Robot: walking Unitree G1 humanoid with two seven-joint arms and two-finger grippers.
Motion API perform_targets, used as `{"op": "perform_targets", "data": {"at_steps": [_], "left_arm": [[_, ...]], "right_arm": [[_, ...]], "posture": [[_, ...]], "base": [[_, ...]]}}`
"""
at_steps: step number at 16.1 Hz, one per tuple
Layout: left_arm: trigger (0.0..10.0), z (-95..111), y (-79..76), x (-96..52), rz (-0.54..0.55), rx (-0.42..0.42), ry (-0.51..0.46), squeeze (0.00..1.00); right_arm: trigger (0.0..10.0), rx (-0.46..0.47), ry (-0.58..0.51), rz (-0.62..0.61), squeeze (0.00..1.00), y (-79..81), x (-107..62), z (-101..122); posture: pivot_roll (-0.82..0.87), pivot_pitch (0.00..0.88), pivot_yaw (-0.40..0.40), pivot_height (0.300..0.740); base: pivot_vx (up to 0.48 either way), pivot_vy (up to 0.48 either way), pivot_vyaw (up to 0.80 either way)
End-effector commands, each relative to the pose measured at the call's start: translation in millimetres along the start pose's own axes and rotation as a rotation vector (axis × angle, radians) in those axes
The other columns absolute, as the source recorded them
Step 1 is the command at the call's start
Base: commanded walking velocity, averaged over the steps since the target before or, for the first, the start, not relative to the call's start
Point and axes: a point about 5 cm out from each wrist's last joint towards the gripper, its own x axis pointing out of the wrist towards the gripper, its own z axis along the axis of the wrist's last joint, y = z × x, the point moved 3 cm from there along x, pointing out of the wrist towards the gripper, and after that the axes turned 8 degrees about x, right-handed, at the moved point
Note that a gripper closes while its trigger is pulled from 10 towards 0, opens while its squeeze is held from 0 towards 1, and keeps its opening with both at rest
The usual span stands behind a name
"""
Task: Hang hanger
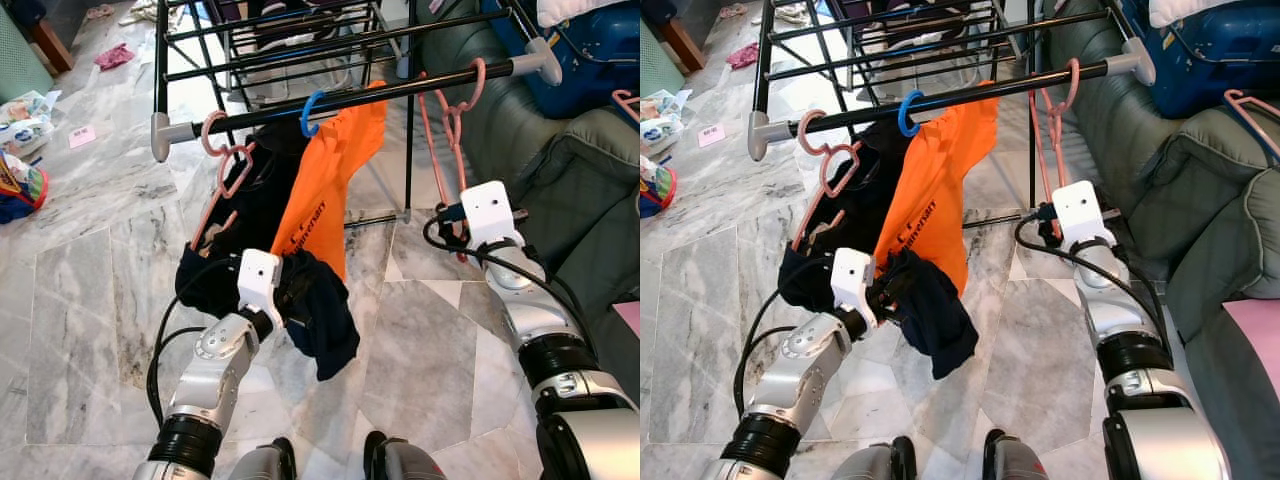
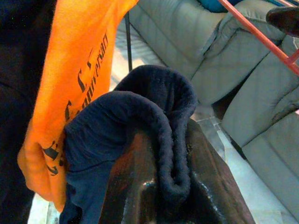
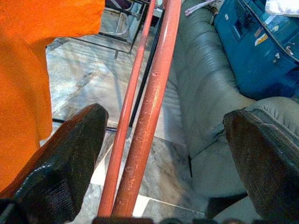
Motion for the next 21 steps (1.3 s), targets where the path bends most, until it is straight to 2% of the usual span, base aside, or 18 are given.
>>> {"op": "perform_targets", "data": {"at_steps": [1, 2, 4, 7, 11, 18, 21], "left_arm": [[10.0, 1, 6.9, -2.8, 0.025, 0.008, -0.014, 0.00], [10.0, 0, 0.1, -0.9, 0.002, 0.003, -0.030, 0.00], [10.0, 0, -1.8, -0.7, -0.002, 0.001, -0.040, 0.00], [10.0, 1, -2.6, -0.7, -0.005, -0.012, -0.055, 0.00], [10.0, 0, -4.0, 1.8, -0.006, -0.006, -0.054, 0.00], [10.0, 0, -11.0, 3.6, -0.036, -0.033, -0.066, 0.00], [10.0, -4, -15.0, 2.4, -0.046, -0.040, -0.056, 0.00]], "right_arm": [[10.0, 0.006, -0.010, 0.004, 1.00, 5.3, -4.8, 0], [10.0, 0.001, -0.070, -0.019, 0.00, -3.2, -7.6, 18], [10.0, 0.015, -0.106, -0.031, 0.00, -2.9, -10.2, 26], [10.0, 0.071, -0.105, -0.062, 0.00, 2.1, -18.7, 18], [10.0, 0.091, -0.077, -0.063, 0.00, 9.5, -32.3, 11], [10.0, 0.075, -0.088, -0.082, 0.00, 8.7, -35.8, 15], [10.0, 0.036, -0.128, -0.116, 0.00, 7.3, -40.2, 23]], "posture": [[0.02, 0.220, 0.100, 0.740], [0.00, 0.209, 0.084, 0.740], [0.00, 0.209, 0.083, 0.740], [0.00, 0.205, 0.079, 0.740], [-0.01, 0.198, 0.080, 0.740], [-0.02, 0.193, 0.068, 0.740], [-0.02, 0.190, 0.061, 0.740]], "base": [[0.000, 0.000, 0.00], [0.300, 0.270, 0.00], [0.300, 0.272, 0.00], [0.292, 0.270, 0.00], [0.376, 0.274, 0.00], [0.053, 0.039, 0.00], [0.000, 0.000, 0.00]]}}
